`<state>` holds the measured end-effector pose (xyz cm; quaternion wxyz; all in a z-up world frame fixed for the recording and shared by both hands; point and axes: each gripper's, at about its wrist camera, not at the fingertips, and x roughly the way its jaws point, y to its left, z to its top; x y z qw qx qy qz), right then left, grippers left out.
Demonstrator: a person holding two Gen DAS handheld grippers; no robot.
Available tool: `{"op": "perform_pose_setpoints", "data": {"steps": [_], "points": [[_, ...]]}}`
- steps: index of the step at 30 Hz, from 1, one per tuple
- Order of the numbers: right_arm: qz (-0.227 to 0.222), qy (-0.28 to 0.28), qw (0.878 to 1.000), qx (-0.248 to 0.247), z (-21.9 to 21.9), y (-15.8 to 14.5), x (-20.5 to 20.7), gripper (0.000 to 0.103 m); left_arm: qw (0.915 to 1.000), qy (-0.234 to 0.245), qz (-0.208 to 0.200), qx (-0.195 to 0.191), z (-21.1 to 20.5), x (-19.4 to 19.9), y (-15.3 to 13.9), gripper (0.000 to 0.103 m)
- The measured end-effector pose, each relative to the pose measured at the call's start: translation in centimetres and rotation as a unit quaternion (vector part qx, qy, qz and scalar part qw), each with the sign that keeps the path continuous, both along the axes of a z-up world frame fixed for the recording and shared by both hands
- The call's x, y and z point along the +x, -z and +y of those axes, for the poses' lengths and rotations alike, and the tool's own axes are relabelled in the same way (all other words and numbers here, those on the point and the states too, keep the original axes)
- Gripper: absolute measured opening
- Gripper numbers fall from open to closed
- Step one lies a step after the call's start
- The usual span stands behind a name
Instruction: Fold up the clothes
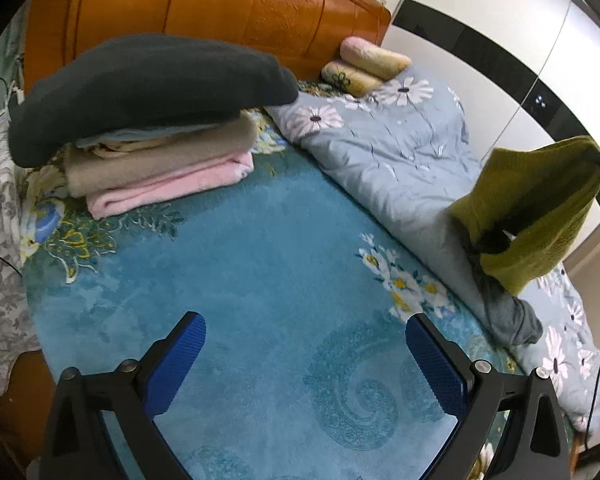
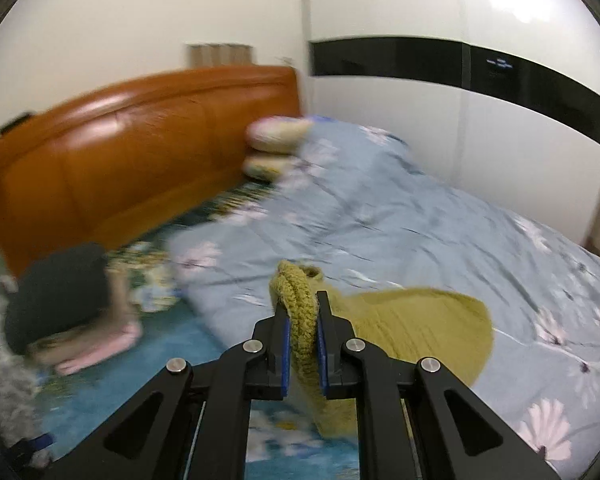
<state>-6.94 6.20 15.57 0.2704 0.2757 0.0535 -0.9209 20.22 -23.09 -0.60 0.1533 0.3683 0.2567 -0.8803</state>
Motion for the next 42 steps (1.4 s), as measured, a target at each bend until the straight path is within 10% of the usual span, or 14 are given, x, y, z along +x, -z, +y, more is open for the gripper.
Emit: {"op": "perform_pose_setpoints", "data": {"steps": [19,27,34,42], "points": [[-0.031,-0.194,0.949,-0.246,-0.9,-11.3,11.1,0.011,0.9901,-0.107,0.089,0.014,-7.8,7.8,-5.6,0.103],[-0.165,-0.006,0.973,-0.161,5.6,5.3,6.4,0.011,0.9964,-0.069,0.022,0.045,-6.6,6.1,-0.9,0.103],[-0.326,0.206,0.917,-0.099,14.6,23.8,5.7,0.011,0.9953,-0.036,-0.051,0.074,-3.7,3.8,3.8,0.103],[-0.321,0.213,0.921,-0.053,16.9,25.4,6.2,0.031,0.9862,-0.003,-0.096,0.135,-0.6,0.3,7.7,0.101]]}}
